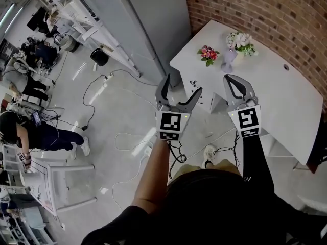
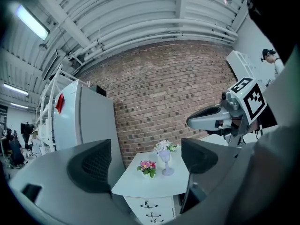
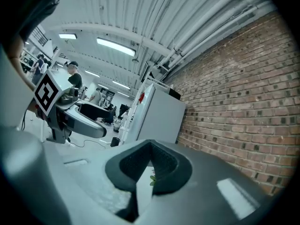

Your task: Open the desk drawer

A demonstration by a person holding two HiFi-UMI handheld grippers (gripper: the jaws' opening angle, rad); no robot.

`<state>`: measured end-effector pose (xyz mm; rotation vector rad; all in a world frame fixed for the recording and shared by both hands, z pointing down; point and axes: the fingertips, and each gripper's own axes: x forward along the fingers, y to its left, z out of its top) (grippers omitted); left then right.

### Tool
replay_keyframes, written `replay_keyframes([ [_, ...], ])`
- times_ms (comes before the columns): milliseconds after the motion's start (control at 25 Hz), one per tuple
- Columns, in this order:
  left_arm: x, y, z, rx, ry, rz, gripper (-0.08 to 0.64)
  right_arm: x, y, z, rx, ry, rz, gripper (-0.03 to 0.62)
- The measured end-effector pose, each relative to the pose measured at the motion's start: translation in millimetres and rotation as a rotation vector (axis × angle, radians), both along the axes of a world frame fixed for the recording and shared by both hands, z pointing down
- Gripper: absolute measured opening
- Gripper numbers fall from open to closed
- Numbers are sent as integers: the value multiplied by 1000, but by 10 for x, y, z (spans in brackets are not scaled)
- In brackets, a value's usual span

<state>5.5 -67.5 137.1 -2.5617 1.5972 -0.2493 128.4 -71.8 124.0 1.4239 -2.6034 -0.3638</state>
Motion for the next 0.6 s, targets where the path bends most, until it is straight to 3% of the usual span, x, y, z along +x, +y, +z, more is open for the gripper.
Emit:
replay_keyframes([
  [240, -43, -427, 337, -83, 59, -64, 469, -2, -479, 230, -37, -6, -54, -2],
  [600, 65, -755, 1073, -328, 149, -27, 469, -42, -874, 706, -137, -31, -107, 0],
])
